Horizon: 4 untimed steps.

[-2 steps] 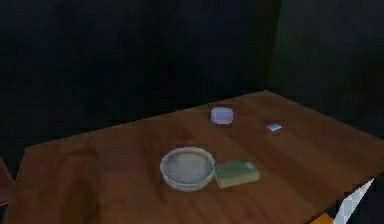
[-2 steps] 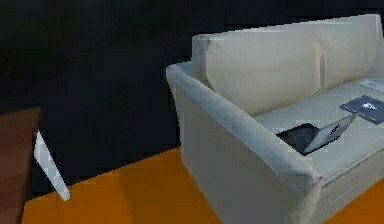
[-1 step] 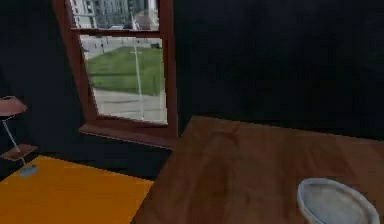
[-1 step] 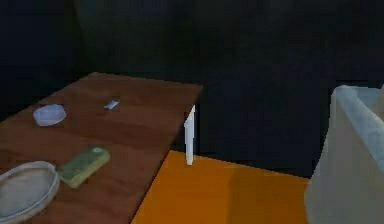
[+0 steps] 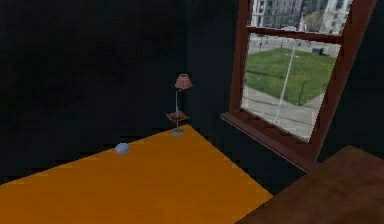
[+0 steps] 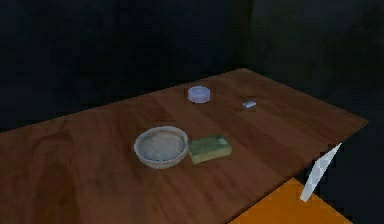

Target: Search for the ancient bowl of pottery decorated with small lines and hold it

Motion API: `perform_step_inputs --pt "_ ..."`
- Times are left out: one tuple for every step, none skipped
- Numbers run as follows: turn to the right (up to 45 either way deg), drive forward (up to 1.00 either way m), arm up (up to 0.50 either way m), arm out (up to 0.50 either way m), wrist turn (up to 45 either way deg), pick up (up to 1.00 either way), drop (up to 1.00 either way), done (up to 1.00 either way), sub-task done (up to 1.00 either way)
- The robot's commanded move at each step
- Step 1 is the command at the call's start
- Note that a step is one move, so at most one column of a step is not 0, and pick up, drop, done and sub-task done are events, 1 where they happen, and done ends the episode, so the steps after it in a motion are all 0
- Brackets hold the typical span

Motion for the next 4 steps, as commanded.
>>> perform_step_inputs --pt "0.0 0.00 0.50 0.00 0.0 0.00 0.00 0.00 0.00" --pt "0.0 0.00 0.38 0.00 0.0 0.00 0.00 0.00 0.00" --pt "0.0 0.00 0.00 0.26 0.0 0.00 0.00 0.00 0.00" --pt "0.0 0.00 0.00 0.00 45.0 0.00 0.00 0.00 0.00"
